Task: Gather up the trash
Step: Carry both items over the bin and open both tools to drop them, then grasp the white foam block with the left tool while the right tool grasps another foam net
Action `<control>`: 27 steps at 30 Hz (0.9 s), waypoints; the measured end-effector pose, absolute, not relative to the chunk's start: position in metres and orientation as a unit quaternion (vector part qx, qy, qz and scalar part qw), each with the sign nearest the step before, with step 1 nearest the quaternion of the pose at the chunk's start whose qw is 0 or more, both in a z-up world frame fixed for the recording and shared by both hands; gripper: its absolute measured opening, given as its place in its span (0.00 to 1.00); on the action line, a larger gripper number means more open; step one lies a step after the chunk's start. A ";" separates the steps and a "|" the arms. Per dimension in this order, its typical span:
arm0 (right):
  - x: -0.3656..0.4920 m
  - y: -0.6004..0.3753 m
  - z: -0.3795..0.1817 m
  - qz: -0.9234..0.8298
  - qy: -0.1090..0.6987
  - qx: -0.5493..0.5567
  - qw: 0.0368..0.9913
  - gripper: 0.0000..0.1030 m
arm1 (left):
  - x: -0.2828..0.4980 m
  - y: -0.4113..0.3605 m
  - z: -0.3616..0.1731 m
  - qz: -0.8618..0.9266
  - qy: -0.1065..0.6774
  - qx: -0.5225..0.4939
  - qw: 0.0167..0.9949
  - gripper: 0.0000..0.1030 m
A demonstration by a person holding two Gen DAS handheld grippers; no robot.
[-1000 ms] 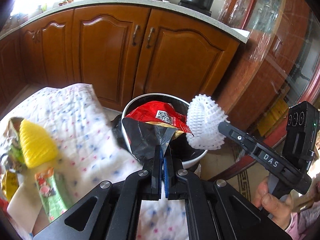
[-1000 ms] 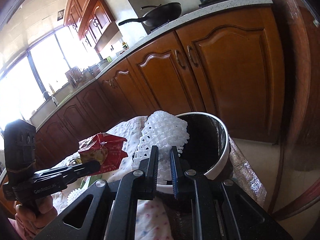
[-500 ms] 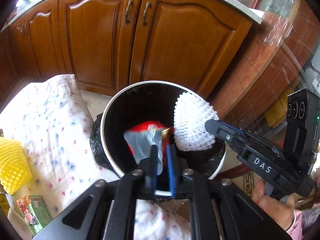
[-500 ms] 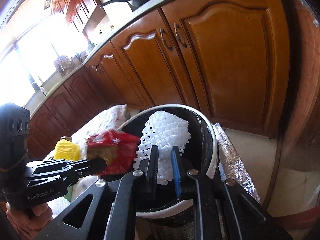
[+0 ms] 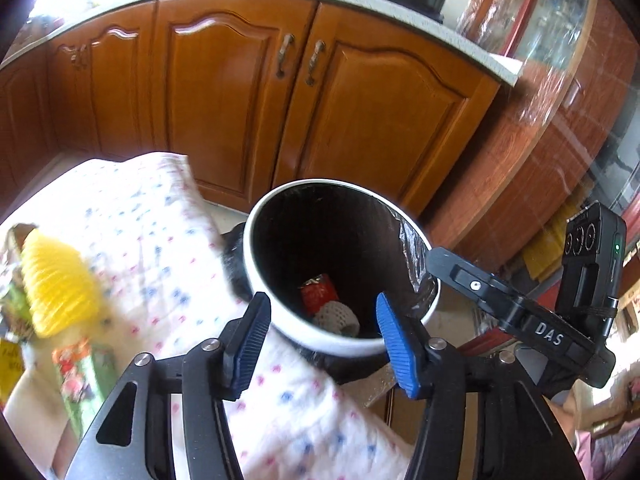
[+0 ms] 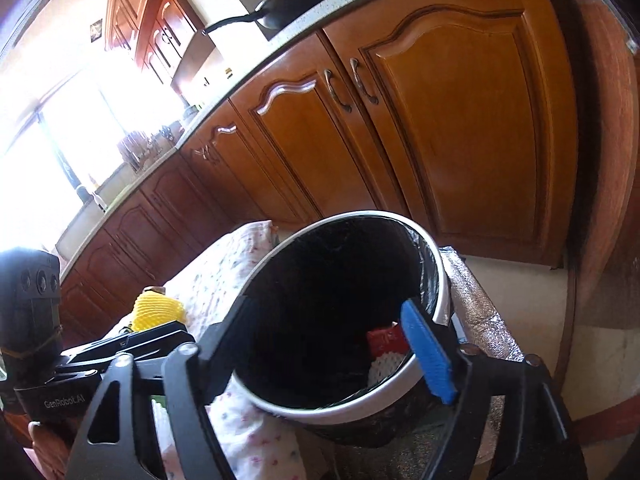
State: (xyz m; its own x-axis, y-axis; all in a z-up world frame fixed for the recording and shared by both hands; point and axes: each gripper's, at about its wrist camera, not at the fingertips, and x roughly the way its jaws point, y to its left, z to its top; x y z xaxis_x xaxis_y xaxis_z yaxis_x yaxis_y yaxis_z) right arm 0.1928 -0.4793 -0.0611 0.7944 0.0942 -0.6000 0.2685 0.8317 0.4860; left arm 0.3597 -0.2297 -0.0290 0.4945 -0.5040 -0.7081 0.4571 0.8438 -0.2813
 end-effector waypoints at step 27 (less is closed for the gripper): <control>0.139 -0.351 -0.055 0.014 0.317 0.312 0.896 0.87 | 0.218 -0.062 -0.013 -0.182 0.391 -0.070 0.899 0.57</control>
State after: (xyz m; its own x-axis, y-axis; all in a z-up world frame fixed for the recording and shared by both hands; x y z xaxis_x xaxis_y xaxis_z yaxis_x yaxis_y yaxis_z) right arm 0.1387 -0.3511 -0.0549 0.7992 0.2227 -0.5583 0.1728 0.8045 0.5683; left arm 0.2176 -0.0620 -0.0134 0.6280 -0.3826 -0.6777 0.2731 0.9238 -0.2685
